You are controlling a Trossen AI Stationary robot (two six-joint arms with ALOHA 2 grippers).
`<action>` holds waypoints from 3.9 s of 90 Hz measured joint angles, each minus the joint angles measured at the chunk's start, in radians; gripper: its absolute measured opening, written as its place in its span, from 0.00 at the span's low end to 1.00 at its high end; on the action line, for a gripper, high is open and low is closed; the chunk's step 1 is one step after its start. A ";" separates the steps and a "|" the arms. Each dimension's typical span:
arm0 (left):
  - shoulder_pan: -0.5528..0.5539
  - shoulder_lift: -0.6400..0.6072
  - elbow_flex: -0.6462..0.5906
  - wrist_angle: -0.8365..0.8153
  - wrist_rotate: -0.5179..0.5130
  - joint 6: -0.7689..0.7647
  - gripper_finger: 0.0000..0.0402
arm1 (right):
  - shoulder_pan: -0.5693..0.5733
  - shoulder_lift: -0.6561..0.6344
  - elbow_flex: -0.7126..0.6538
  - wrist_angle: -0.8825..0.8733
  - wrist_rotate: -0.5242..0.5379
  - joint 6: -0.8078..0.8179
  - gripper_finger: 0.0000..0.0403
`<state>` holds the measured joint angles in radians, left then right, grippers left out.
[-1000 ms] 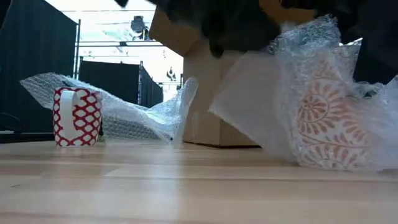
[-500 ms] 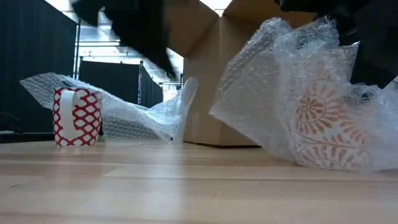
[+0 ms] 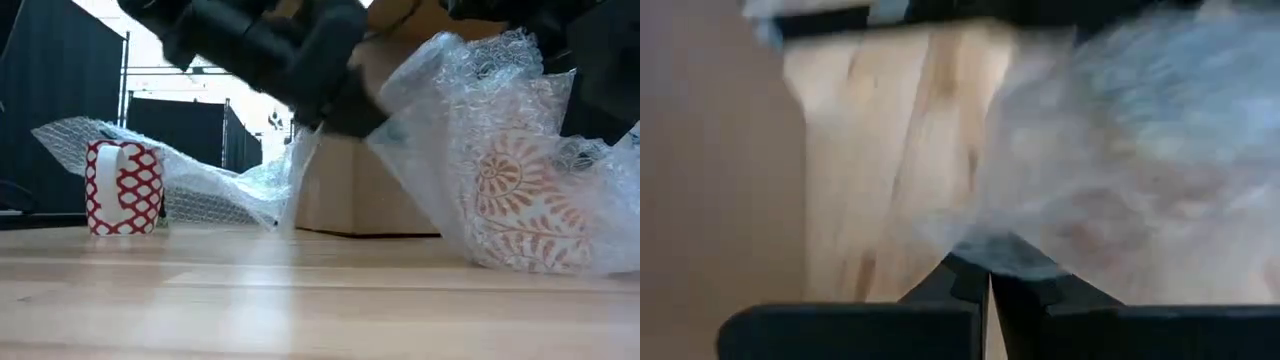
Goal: Wrap mug
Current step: Wrap the yellow mug with the bubble wrap
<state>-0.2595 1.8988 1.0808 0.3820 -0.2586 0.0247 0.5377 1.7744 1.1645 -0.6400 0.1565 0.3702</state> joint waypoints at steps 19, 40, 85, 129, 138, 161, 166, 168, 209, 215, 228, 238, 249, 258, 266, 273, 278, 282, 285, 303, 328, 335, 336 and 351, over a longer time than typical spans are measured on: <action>-0.061 0.030 0.116 -0.003 0.085 0.056 0.00 | 0.000 0.000 0.000 0.000 0.001 -0.005 0.48; -0.070 0.155 0.225 -0.020 0.092 0.062 0.00 | 0.004 0.000 -0.001 -0.005 -0.005 -0.024 0.48; -0.066 0.193 0.230 -0.089 0.109 0.034 0.00 | 0.018 -0.186 0.064 -0.162 -0.003 0.033 0.48; -0.061 0.198 0.226 -0.090 0.072 0.034 0.00 | 0.026 -0.231 0.075 -0.188 -0.003 0.058 0.48; -0.061 0.198 0.226 -0.087 0.071 0.033 0.00 | 0.040 -0.280 0.110 -0.271 -0.005 0.096 0.48; -0.060 0.197 0.226 -0.082 0.067 0.030 0.00 | 0.149 -0.400 0.007 -0.451 0.114 0.344 0.48; -0.059 0.196 0.226 -0.080 0.067 0.030 0.00 | 0.168 -0.397 -0.078 -0.384 0.144 0.372 0.48; -0.059 0.196 0.226 -0.079 0.067 0.030 0.00 | 0.173 -0.397 -0.115 -0.345 0.147 0.375 0.48; -0.022 0.194 0.390 -0.355 0.068 0.033 0.00 | 0.062 -0.397 -0.490 0.331 0.234 0.169 0.48; -0.005 0.193 0.437 -0.433 0.074 0.033 0.00 | 0.050 -0.395 -0.491 0.342 0.239 0.141 0.48; 0.018 0.196 0.571 -0.652 0.162 0.009 0.00 | 0.032 -0.379 -0.491 0.439 0.238 0.065 0.48; 0.027 0.250 0.645 -0.774 0.247 0.006 0.00 | 0.022 -0.352 -0.491 0.492 0.239 0.028 0.48; 0.022 0.341 0.720 -0.862 0.311 0.000 0.00 | 0.017 -0.313 -0.489 0.529 0.236 0.021 0.48; 0.012 0.390 0.764 -0.940 0.303 0.004 0.00 | 0.015 -0.297 -0.489 0.550 0.231 0.025 0.48; 0.014 0.392 0.766 -0.956 0.302 0.002 0.00 | 0.015 -0.291 -0.489 0.562 0.235 0.029 0.48; 0.027 0.404 0.765 -0.942 0.319 0.000 0.00 | 0.014 -0.290 -0.489 0.561 0.236 0.029 0.48; 0.034 0.409 0.765 -0.936 0.338 0.001 0.00 | 0.014 -0.289 -0.489 0.559 0.237 0.024 0.48; 0.038 0.409 0.765 -0.937 0.350 0.001 0.00 | 0.014 -0.292 -0.489 0.555 0.234 0.019 0.48; 0.040 0.409 0.765 -0.936 0.354 0.001 0.00 | 0.014 -0.299 -0.489 0.541 0.227 0.019 0.48; 0.041 0.401 0.775 -0.929 0.355 -0.008 0.00 | 0.041 -0.439 -0.406 0.219 0.136 0.083 0.48; 0.041 0.403 0.793 -0.927 0.354 -0.005 0.00 | 0.168 -0.589 -0.357 0.058 0.130 0.246 0.48; 0.041 0.403 0.793 -0.925 0.355 0.009 0.00 | 0.217 -0.578 -0.357 0.116 0.170 0.239 0.48; 0.041 0.403 0.793 -0.925 0.356 0.010 0.00 | 0.224 -0.574 -0.357 0.127 0.185 0.232 0.48; 0.040 0.403 0.794 -0.923 0.365 0.031 0.00 | 0.263 -0.468 -0.357 0.326 0.392 -0.069 0.48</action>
<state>-0.2193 2.3020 1.8748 -0.5406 0.1065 0.0557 0.8003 1.3065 0.8070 -0.3136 0.5490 0.3008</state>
